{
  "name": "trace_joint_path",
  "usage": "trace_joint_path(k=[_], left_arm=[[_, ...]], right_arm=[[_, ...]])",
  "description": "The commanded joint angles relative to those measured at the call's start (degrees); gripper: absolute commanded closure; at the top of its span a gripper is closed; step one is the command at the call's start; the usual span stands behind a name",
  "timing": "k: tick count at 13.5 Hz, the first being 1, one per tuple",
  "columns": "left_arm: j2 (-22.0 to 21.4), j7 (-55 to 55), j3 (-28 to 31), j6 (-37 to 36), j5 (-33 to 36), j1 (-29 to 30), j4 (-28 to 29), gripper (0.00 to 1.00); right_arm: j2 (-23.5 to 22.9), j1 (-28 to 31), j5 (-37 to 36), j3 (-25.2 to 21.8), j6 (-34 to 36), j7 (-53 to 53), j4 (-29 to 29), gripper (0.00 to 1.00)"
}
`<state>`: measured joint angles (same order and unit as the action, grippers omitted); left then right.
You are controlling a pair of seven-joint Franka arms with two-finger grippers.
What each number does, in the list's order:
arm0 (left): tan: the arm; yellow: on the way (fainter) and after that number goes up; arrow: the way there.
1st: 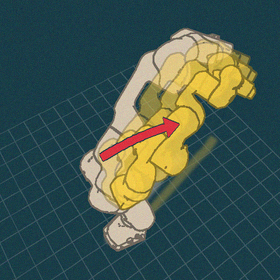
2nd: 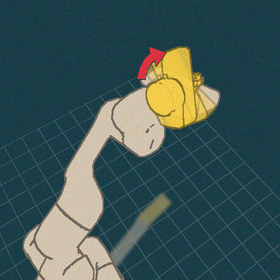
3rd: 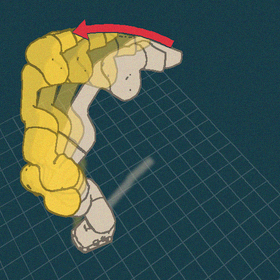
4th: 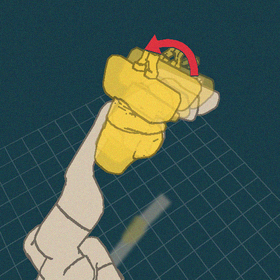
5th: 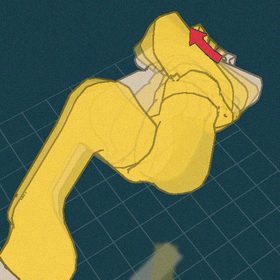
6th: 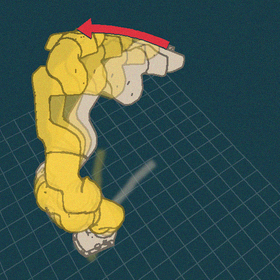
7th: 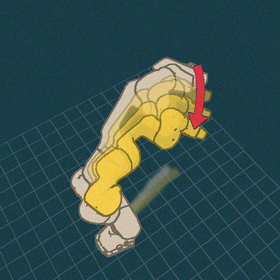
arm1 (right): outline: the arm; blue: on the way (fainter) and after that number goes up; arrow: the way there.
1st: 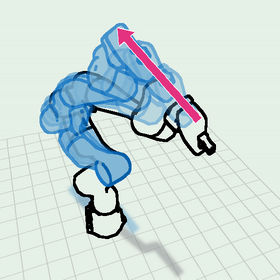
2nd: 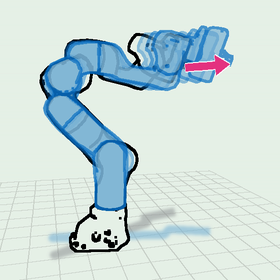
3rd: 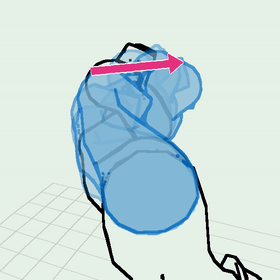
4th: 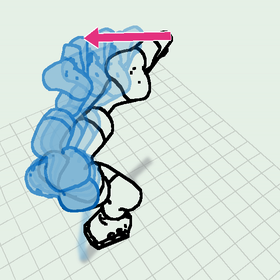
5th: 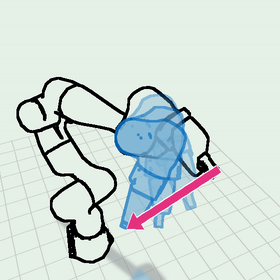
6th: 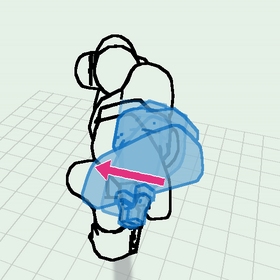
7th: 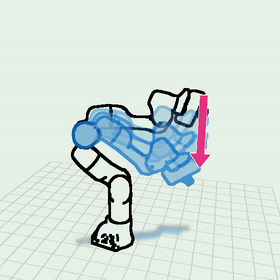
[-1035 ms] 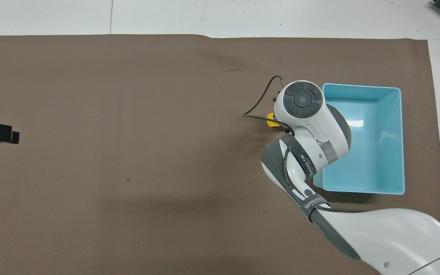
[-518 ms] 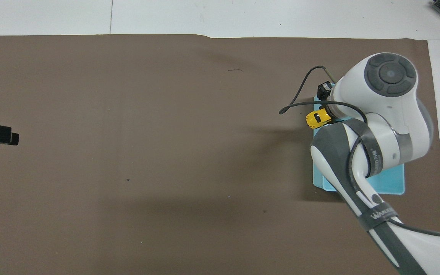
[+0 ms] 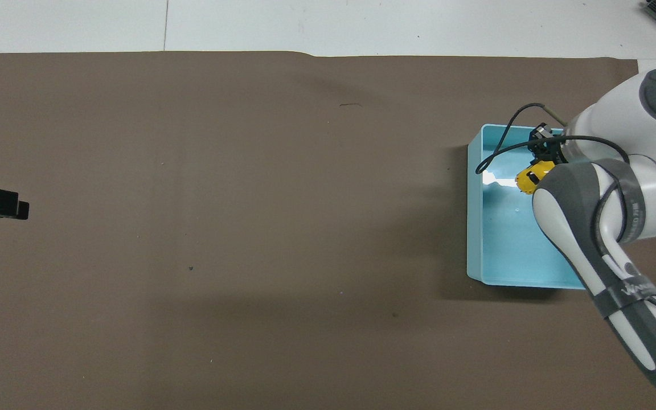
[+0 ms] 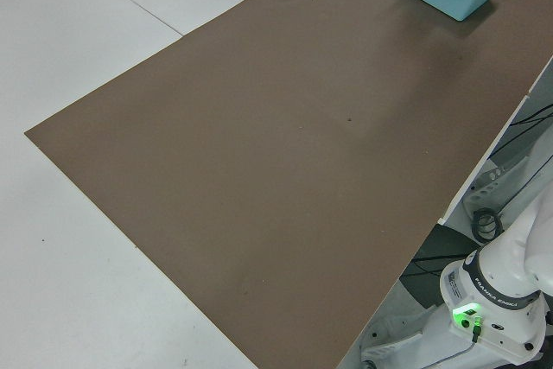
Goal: Wind up and store yellow beetle car
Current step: 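Lower the held car into the blue bin with the right gripper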
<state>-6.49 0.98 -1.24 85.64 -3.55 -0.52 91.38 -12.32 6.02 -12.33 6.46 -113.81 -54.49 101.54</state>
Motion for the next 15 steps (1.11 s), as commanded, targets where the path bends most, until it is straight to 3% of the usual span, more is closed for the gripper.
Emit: trace_joint_path(k=[1,8,10,12,15], left_arm=[[-0.4,0.2,-0.3,-0.8,0.8,0.5,0.2,0.00],[-0.4,0.2,-0.2,-0.8,0.8,0.6,0.2,0.00],[-0.4,0.2,-0.1,-0.8,0.8,0.6,0.2,0.00],[-0.4,0.2,-0.2,-0.8,0.8,0.6,0.2,0.00],[-0.4,0.2,-0.2,-0.8,0.8,0.6,0.2,0.00]], right_arm=[[1.5,2.5,1.3,0.6,-1.3,6.3,2.4,1.00],[6.1,4.4,1.3,0.7,-8.6,17.8,13.1,1.00],[9.1,3.6,3.4,0.7,-11.2,21.3,18.8,1.00],[13.4,3.3,3.7,0.8,-18.3,26.9,27.2,1.00],[16.7,4.2,15.5,0.5,-22.5,43.8,33.2,1.00]])
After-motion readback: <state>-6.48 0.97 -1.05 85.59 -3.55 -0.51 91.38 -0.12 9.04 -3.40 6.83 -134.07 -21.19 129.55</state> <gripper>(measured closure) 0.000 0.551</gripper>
